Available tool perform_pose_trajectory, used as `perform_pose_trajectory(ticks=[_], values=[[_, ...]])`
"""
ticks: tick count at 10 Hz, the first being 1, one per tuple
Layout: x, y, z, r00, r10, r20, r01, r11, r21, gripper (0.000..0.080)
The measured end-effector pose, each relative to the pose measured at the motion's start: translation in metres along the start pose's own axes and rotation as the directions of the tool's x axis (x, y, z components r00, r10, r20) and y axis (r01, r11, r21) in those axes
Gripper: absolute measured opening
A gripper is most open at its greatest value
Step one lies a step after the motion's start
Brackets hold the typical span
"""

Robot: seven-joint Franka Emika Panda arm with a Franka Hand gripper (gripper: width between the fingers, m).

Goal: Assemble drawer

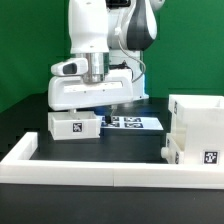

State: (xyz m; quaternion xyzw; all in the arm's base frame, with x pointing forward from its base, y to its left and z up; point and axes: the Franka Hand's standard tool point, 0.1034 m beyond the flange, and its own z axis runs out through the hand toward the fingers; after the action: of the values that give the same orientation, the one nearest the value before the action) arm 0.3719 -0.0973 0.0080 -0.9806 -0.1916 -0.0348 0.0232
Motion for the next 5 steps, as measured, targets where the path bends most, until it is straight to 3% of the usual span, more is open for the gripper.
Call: perform_pose_trajectory(ticks=[5], values=[[-0.0034,-0.0011,0.0030,1.000,0.005,0.004,-0.005,1.000,0.005,0.0619]])
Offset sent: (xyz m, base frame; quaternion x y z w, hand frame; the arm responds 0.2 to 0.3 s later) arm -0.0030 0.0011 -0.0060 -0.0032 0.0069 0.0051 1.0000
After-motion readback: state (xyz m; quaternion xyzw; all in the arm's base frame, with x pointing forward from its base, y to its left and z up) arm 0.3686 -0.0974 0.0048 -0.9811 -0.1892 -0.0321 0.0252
